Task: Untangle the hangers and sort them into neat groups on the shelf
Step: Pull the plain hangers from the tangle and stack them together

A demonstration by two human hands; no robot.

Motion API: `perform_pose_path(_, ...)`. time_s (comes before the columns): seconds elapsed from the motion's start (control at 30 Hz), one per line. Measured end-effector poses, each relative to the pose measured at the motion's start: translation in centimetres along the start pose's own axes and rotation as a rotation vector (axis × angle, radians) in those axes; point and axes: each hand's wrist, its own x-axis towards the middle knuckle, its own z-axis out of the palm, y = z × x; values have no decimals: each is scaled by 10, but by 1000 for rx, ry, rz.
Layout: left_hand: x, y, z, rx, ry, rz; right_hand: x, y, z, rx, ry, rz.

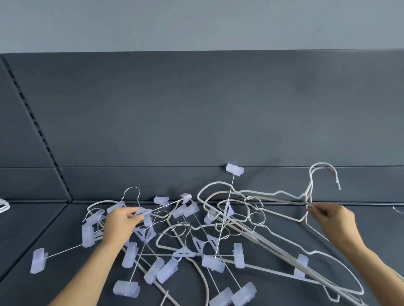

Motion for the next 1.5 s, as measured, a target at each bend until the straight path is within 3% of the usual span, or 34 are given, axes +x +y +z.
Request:
perform_pose_path(0.07, -1, -2, 7, 36, -4, 2, 0, -1, 2, 6, -4, -10)
perform_pose_path(0.2, -1, 14, 23, 460, -28, 61, -1, -2, 4, 7, -18, -11)
perform_pose_path(0.33, -18, 59, 42, 268, -114, 291, -2, -3, 5, 10, -11, -3)
perform_pose_path(0.47, -38, 85, 67, 174, -293, 364, -2, -2, 5, 22, -8, 3)
perform_pose_path(0.83, -71, 100, 113, 258, -420, 293, -2, 3, 8, 56, 7, 99)
perform_pose_path(1.1, -77, 97, 112, 219, -379, 238, -3, 12, 9, 111, -8, 179)
perform_pose_path(1.5, -69, 87, 73, 97, -295, 275, 19, -2, -7, 234, 2, 59)
